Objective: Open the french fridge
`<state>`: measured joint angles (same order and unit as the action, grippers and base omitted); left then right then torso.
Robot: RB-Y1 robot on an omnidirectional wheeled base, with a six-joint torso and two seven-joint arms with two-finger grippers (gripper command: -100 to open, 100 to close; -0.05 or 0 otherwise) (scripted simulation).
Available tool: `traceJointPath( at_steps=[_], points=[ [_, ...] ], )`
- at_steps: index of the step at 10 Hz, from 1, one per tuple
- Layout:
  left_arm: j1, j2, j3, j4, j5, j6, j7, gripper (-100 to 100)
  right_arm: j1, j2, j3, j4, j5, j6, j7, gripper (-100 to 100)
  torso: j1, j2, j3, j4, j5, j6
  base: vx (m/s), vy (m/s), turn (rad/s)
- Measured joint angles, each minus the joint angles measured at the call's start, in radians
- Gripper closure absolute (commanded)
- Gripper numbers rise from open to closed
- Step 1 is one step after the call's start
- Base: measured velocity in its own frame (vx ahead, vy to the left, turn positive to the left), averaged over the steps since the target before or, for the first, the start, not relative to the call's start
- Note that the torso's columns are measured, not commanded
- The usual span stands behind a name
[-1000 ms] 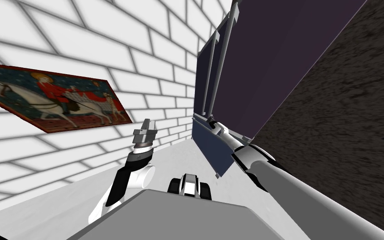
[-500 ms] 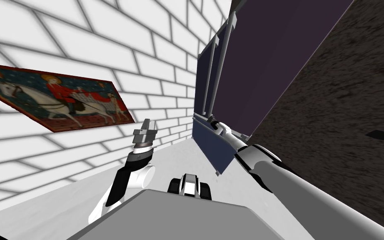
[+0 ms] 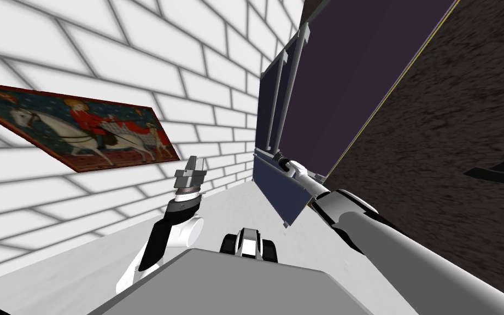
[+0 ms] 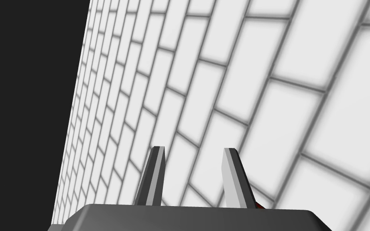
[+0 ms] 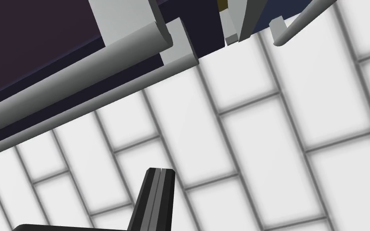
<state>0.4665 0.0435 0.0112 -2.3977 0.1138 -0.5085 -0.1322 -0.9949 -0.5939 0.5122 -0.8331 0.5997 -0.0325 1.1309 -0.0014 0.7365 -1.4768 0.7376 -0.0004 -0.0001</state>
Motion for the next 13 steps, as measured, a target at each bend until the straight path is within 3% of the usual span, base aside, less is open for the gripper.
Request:
traceJointPath(
  at_steps=[3,11,12,13],
  points=[
    [0.000,0.000,0.000,0.000,0.000,0.000,0.000,0,0.005,-0.044,0.026,0.002,0.064,-0.075,-0.089,100,0.004,0.003,0.002,0.001,0.001,0.000,-0.068,0.054,-0.019],
    [0.000,0.000,0.000,0.000,0.000,0.000,0.000,0,0.002,-0.103,0.052,0.036,0.168,-0.276,-0.276,100,0.001,0.001,0.000,0.000,0.000,0.000,-0.040,0.026,-0.008],
    [0.000,0.000,0.000,0.000,0.000,0.000,0.000,0,0.003,-0.103,0.052,0.035,0.169,-0.277,-0.280,-100,0.000,0.000,0.000,0.000,0.000,0.000,0.089,0.045,-0.045],
    [0.000,0.000,0.000,0.000,0.000,0.000,0.000,0,0.005,-0.114,0.053,0.031,0.170,-0.262,-0.284,-100,0.002,-0.005,-0.003,-0.001,0.001,0.000,0.161,0.079,-0.048]
  ],
)
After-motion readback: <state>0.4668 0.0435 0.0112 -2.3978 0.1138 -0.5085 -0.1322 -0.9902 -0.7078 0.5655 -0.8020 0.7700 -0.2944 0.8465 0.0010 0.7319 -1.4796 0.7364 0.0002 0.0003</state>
